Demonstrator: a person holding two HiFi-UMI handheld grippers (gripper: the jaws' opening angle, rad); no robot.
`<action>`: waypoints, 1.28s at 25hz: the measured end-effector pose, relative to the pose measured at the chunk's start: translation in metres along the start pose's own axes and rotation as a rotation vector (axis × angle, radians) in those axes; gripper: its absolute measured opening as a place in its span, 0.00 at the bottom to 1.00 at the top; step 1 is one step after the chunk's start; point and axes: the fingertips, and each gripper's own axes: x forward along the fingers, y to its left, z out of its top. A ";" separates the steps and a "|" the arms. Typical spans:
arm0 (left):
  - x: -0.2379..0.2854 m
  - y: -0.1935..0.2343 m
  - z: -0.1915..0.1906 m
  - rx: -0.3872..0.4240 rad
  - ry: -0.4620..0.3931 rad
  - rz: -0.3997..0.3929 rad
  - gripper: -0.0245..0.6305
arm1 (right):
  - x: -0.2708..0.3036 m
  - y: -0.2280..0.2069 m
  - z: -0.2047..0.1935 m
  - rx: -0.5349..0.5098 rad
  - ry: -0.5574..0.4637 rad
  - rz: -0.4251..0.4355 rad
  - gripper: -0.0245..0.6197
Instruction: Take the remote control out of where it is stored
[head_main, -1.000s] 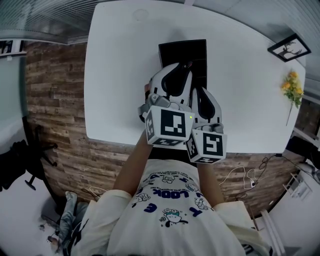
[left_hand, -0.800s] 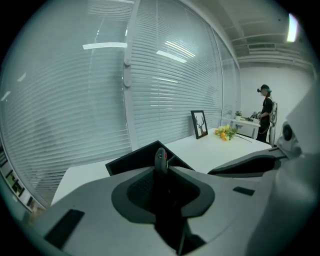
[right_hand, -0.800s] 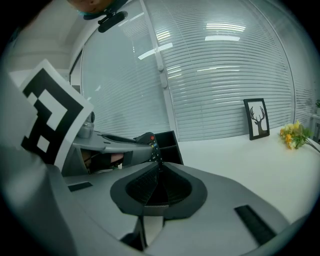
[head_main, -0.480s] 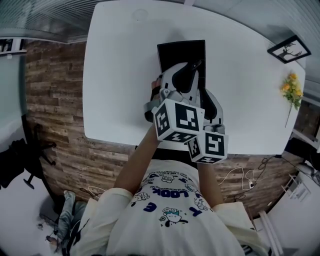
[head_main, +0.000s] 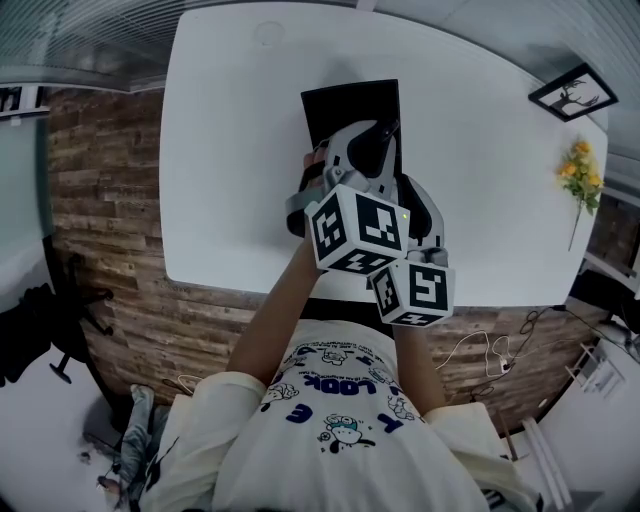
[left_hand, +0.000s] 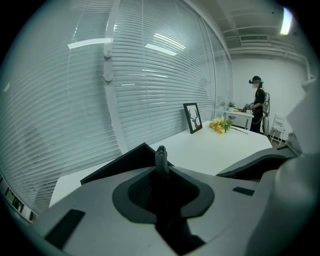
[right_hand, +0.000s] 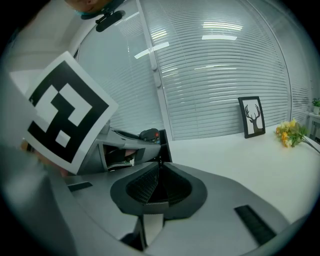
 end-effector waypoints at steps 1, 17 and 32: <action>0.000 -0.001 0.000 0.006 0.000 -0.002 0.15 | 0.000 -0.001 0.000 0.002 -0.001 -0.001 0.11; -0.032 0.009 0.009 -0.097 -0.070 -0.003 0.14 | -0.010 0.003 0.021 -0.002 -0.046 0.001 0.11; -0.119 0.041 0.025 -0.221 -0.214 0.082 0.14 | -0.031 0.046 0.078 -0.059 -0.185 0.041 0.11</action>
